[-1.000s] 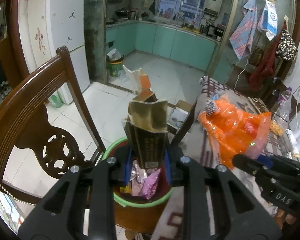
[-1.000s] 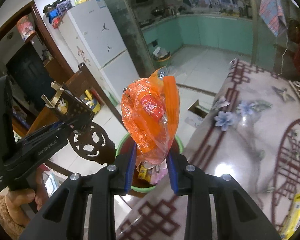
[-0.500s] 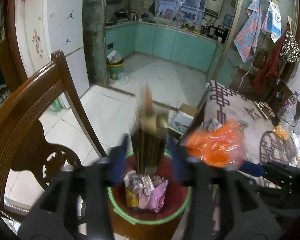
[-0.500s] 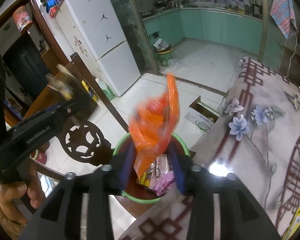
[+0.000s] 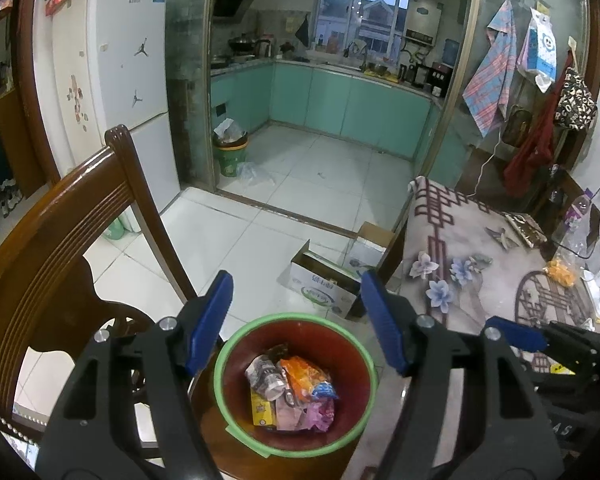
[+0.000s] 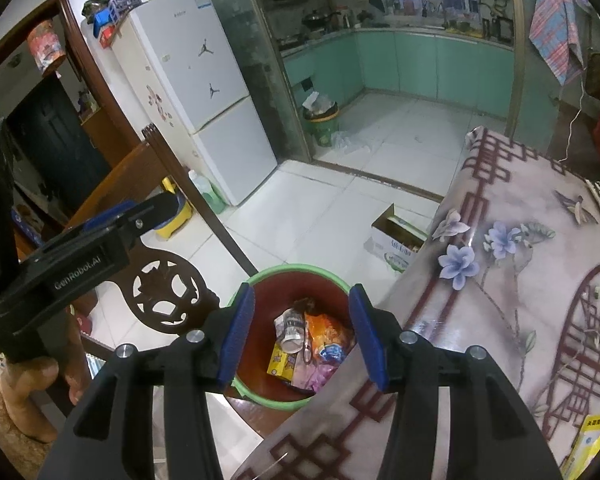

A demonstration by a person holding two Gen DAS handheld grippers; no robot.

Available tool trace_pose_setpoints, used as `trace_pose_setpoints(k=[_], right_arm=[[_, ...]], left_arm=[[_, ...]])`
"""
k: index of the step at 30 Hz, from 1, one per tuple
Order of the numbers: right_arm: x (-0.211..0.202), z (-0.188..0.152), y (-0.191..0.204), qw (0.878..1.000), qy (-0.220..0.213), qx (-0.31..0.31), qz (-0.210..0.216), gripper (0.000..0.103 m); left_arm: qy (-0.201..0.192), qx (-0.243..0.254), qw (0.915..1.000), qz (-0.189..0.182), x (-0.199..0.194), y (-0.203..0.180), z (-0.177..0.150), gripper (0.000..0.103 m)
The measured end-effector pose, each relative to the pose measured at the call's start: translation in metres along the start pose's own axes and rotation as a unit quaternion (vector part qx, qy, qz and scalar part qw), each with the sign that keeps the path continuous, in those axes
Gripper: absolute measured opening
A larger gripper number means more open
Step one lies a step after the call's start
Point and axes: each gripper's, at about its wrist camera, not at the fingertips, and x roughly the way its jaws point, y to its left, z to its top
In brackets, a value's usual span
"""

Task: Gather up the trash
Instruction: 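Move both open tools back to the table toward the clear plastic wrapper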

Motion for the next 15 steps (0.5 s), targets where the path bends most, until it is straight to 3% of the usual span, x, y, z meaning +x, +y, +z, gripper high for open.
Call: trace_pose_setpoints(k=[15], right_arm=[[-0.073, -0.037, -0.026, 0.999, -0.032, 0.009, -0.001, 0.05]], left_arm=[[-0.015, 0.011, 0.9998, -0.002, -0.053, -0.047, -0.023, 0.064]])
